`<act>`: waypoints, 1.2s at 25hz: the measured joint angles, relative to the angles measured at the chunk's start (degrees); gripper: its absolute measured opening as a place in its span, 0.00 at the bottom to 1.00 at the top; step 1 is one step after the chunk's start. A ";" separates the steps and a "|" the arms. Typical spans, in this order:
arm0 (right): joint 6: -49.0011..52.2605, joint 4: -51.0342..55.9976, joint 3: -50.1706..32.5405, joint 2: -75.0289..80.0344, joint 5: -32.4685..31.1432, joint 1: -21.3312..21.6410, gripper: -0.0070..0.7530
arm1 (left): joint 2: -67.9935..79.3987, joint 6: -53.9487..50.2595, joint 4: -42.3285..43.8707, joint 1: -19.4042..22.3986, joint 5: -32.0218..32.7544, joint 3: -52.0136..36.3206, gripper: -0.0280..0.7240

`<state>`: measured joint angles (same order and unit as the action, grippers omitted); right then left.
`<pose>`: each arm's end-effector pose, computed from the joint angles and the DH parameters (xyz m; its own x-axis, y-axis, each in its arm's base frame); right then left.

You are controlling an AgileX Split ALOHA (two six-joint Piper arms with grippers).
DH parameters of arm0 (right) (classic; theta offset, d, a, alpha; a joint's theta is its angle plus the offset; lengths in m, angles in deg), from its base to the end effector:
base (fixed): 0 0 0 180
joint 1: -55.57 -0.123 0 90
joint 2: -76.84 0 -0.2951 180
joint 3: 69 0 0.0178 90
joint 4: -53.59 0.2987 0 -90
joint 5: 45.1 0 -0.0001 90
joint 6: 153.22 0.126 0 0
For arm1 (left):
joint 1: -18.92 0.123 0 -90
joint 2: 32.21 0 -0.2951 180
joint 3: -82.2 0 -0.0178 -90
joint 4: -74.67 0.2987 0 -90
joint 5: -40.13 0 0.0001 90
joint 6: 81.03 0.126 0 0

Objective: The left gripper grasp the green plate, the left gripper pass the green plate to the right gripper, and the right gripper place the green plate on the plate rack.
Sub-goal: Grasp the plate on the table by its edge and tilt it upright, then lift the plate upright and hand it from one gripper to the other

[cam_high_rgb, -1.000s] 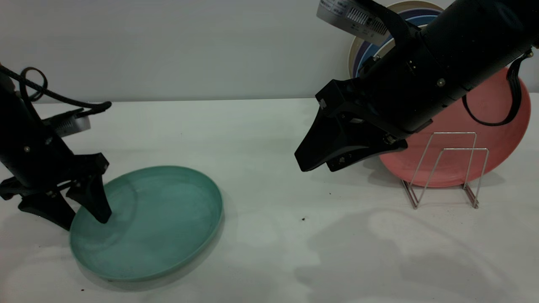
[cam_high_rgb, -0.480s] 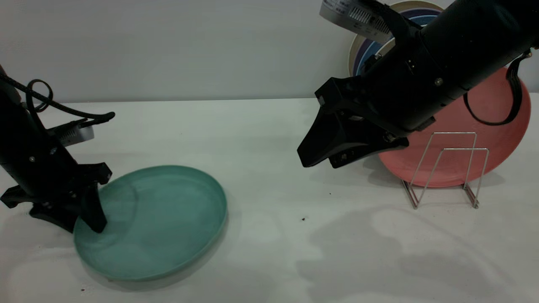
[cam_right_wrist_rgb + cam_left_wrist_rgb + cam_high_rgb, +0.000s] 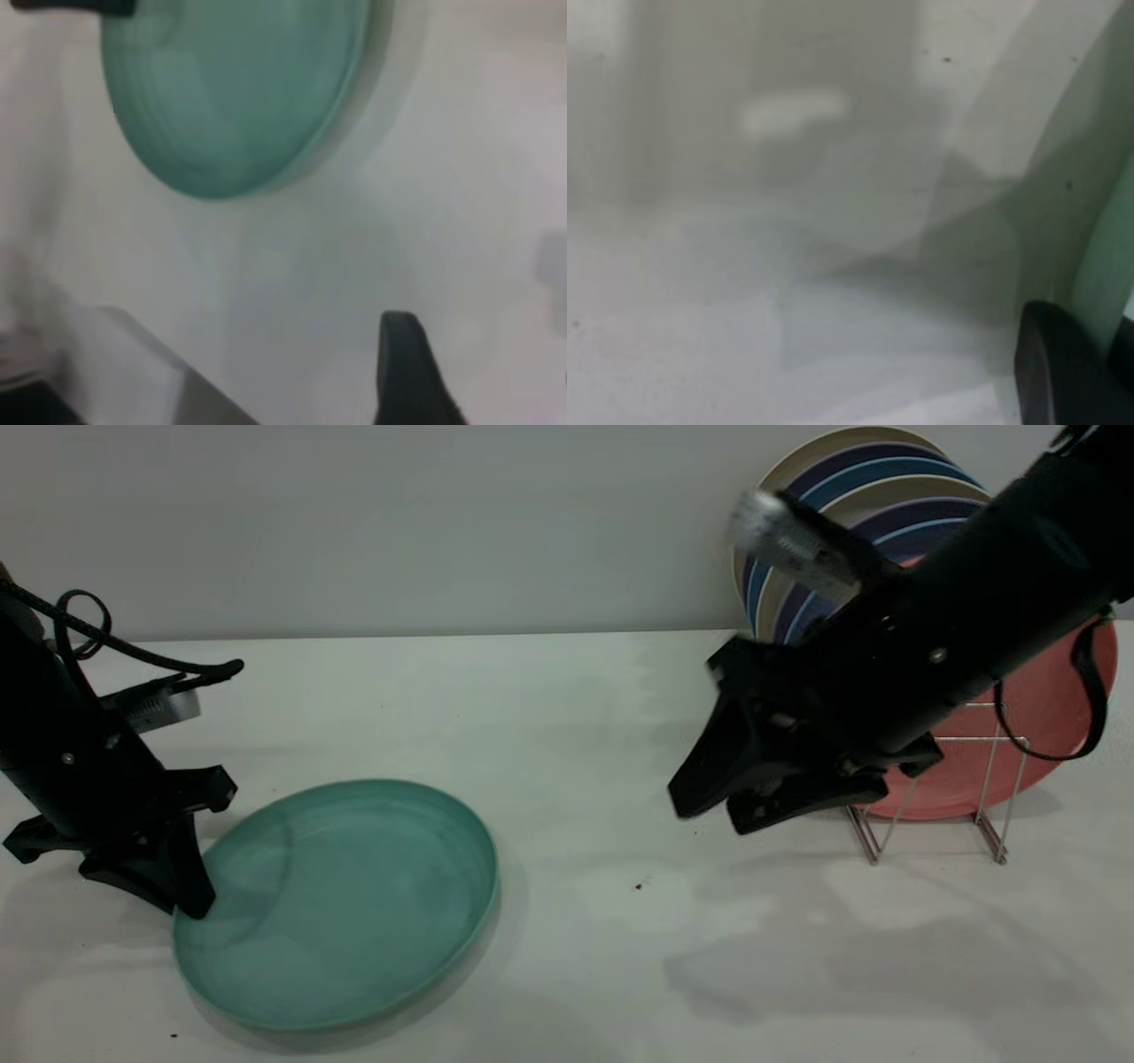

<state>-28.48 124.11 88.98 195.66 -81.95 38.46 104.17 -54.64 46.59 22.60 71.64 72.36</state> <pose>0.3506 0.1825 0.0671 -0.9389 -0.1259 -0.3203 -0.3001 0.7551 0.5829 0.4070 -0.0049 -0.0334 -0.9943 -0.0312 -0.1018 -0.0057 0.9704 -0.2416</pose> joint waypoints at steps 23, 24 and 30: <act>-3.11 2.31 5.92 1.01 -6.82 3.93 0.59 | 0.02 27.43 -24.43 -6.96 17.20 7.84 0.05; -2.78 2.08 5.92 1.10 -6.82 3.93 0.59 | 0.02 27.91 -25.20 -7.12 17.26 7.84 0.05; -0.35 2.01 5.92 3.51 -6.82 3.93 0.59 | 0.02 29.15 -27.12 -7.34 17.83 7.84 0.05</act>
<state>-28.83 126.12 94.90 199.17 -88.77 42.39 104.19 -25.50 19.47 15.26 89.47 80.20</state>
